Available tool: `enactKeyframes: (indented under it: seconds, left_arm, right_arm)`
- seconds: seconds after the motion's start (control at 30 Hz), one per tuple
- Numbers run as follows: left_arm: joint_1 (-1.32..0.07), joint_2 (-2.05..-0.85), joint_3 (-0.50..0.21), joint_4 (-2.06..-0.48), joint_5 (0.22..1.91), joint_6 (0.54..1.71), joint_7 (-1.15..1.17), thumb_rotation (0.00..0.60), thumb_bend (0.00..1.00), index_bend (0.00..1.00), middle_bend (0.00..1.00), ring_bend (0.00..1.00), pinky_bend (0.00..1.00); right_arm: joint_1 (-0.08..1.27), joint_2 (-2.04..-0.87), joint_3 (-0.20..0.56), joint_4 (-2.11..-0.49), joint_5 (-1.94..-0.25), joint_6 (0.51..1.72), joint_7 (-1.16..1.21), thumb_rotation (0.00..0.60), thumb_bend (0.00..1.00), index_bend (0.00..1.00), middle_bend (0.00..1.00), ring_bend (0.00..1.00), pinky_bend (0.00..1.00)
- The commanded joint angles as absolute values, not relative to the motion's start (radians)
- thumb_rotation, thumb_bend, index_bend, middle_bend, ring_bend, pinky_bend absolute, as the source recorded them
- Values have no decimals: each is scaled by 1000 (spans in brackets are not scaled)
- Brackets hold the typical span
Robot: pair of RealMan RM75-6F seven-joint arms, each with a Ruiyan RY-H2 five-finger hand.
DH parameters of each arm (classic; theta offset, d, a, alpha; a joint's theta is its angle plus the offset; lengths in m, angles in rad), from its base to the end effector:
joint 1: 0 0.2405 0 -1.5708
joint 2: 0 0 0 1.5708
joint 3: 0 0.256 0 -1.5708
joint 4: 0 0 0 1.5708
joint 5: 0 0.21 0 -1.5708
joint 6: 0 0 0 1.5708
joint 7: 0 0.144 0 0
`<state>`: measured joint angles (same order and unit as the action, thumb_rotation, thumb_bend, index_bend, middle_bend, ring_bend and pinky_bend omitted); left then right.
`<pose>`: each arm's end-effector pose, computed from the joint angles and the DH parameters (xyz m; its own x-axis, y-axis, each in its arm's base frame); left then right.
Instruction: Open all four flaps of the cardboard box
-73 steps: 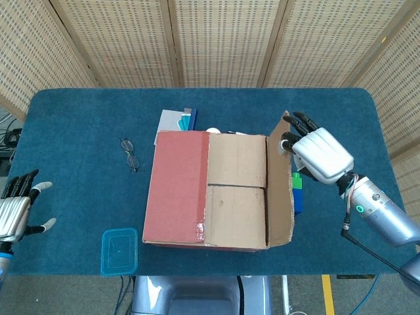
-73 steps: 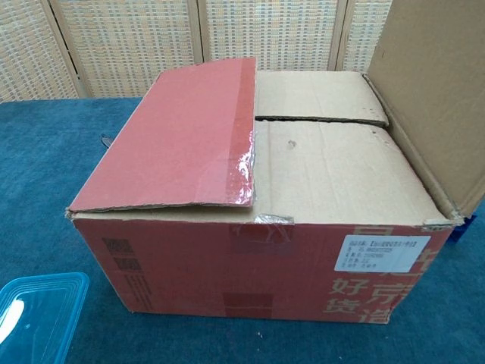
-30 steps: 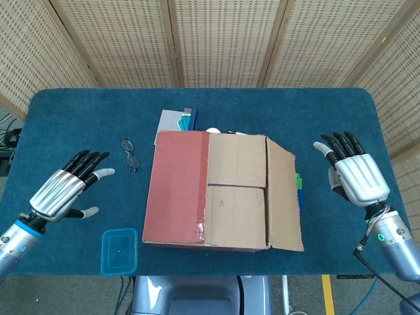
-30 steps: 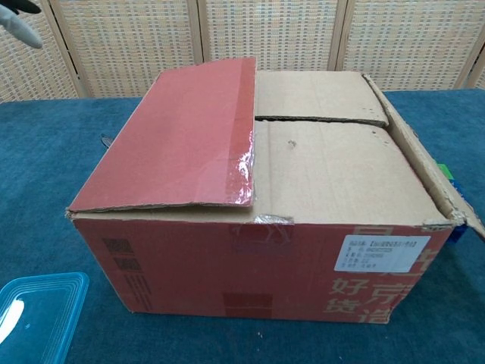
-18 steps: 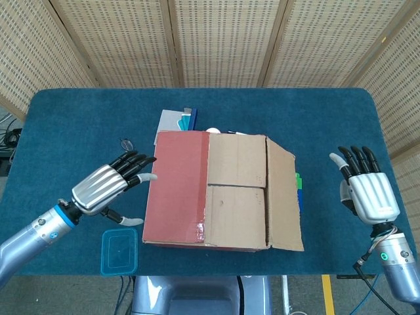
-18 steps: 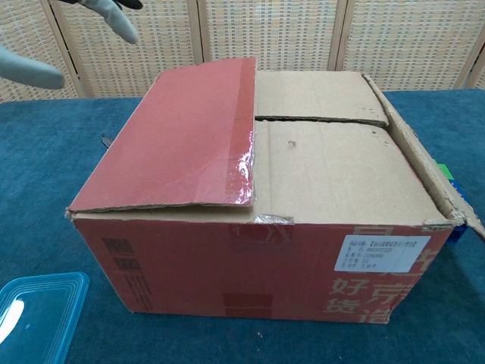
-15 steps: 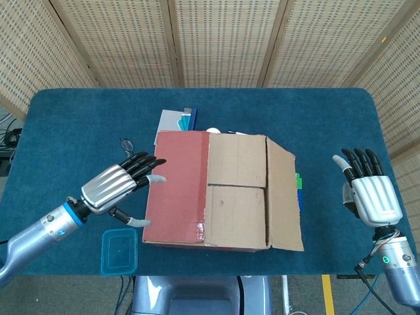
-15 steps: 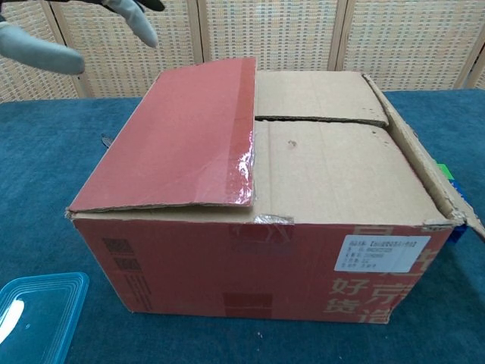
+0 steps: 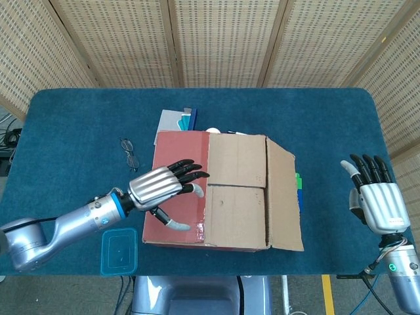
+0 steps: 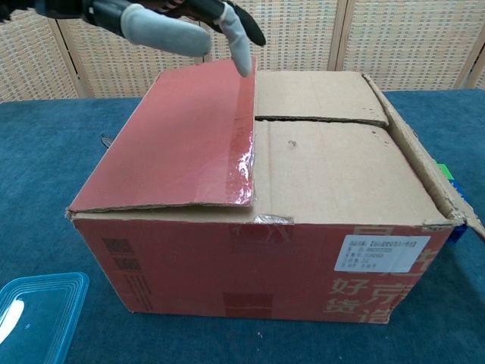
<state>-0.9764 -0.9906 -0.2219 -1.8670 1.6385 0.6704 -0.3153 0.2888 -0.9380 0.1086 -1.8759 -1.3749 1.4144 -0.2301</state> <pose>-0.0308 0.3218 0.0920 0.5298 0.3551 0.7702 0.6165 -0.7849 -0.0622 -0.2388 -0.2416 0.1940 0.5062 0.0604 0.8603 -0.8543 -0.1018 0.5097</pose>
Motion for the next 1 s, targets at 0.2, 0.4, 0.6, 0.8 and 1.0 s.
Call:
enactKeyframes:
  seconds: [0.2,0.4,0.6,0.8,1.0]
  left_arm:
    - [-1080,-1093,-245,-1811,1550,562,-259,122,104,300,118,0,0]
    - [-1127,-1150,-244,-1777,1476,506,-197,121,101,312,143,15,0]
    - [-1139,-1171,-233,-1762,1428,500,-136,122,94,347,191,44,0]
    - [-1135,-1168,-221,-1765,1380,514,-87,123,90,380,257,94,0]
    - [-1127,-1156,-209,-1771,1352,527,-61,124,78,394,289,122,0]
  right_arm:
    - [274,-931,111,-1868,-1377,1419,-208,600,775,134,88,0,0]
    - [262,-926,112,-1862,-1377,1422,-190,600,775,134,88,0,0]
    - [252,-922,114,-1857,-1377,1426,-176,600,775,134,89,0,0]
    - [248,-922,118,-1852,-1379,1423,-163,600,775,134,89,0,0]
    - [245,-923,121,-1851,-1381,1420,-157,600,775,134,89,0,0]
